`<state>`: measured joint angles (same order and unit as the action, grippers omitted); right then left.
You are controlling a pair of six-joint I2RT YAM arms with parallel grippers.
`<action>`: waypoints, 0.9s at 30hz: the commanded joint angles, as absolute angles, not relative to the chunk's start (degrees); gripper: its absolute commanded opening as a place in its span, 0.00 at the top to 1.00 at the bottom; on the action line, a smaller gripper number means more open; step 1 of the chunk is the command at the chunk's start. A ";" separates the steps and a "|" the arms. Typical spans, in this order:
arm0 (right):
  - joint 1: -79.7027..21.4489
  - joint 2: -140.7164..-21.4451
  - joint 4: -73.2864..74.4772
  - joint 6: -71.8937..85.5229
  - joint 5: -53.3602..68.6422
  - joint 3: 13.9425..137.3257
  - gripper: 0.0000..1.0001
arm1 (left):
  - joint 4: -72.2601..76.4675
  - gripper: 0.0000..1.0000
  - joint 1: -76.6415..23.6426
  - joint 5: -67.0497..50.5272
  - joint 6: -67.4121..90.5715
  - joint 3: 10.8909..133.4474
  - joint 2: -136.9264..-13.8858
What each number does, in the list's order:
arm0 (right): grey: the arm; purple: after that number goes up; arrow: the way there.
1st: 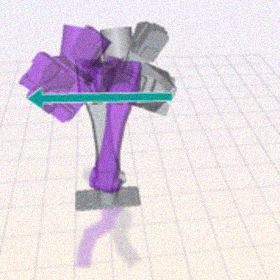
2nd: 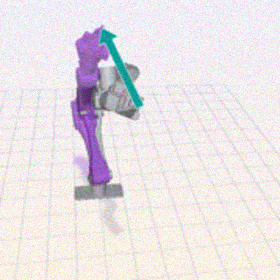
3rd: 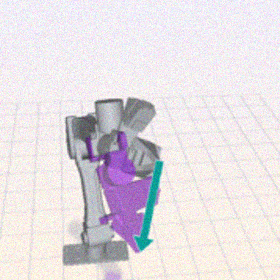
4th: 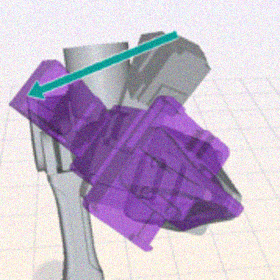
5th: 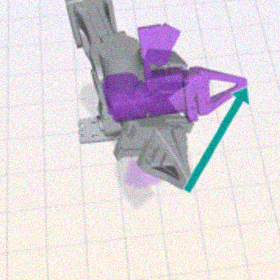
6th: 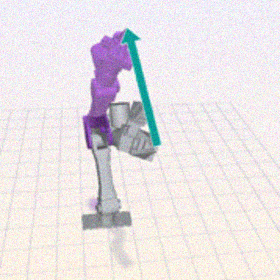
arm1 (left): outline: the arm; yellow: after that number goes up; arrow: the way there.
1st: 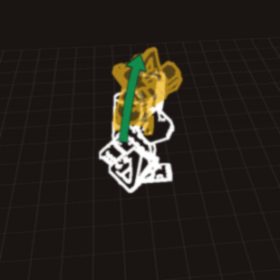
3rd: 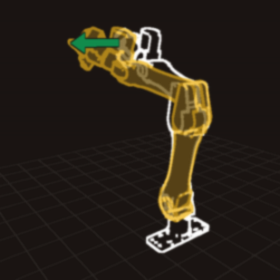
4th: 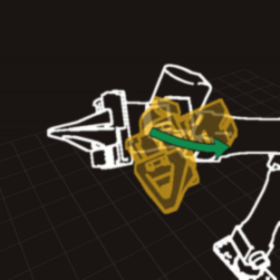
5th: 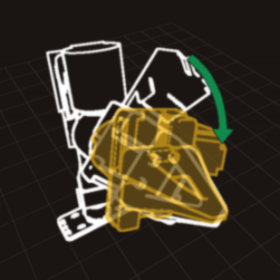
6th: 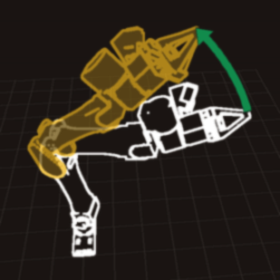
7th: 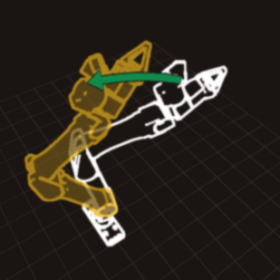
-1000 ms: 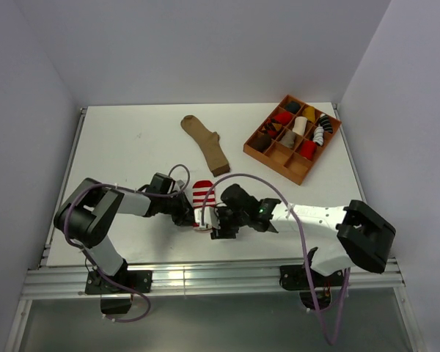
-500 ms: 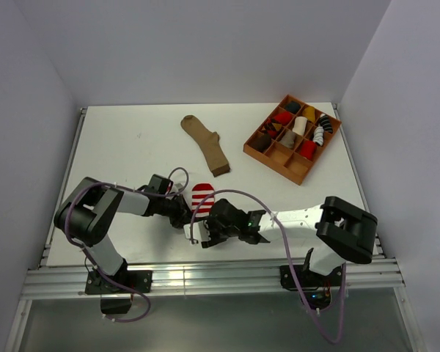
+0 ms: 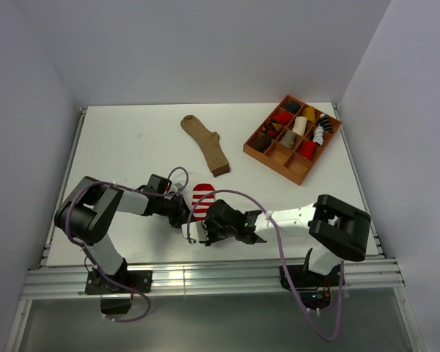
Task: Roll the socks
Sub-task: Roll the sock at the center of the board.
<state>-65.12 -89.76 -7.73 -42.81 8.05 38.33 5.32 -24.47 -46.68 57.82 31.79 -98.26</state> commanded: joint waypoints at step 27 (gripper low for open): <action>-45.45 -111.17 46.82 -38.41 50.43 75.22 0.83 | 4.48 0.70 -23.73 -29.10 59.15 27.25 -87.72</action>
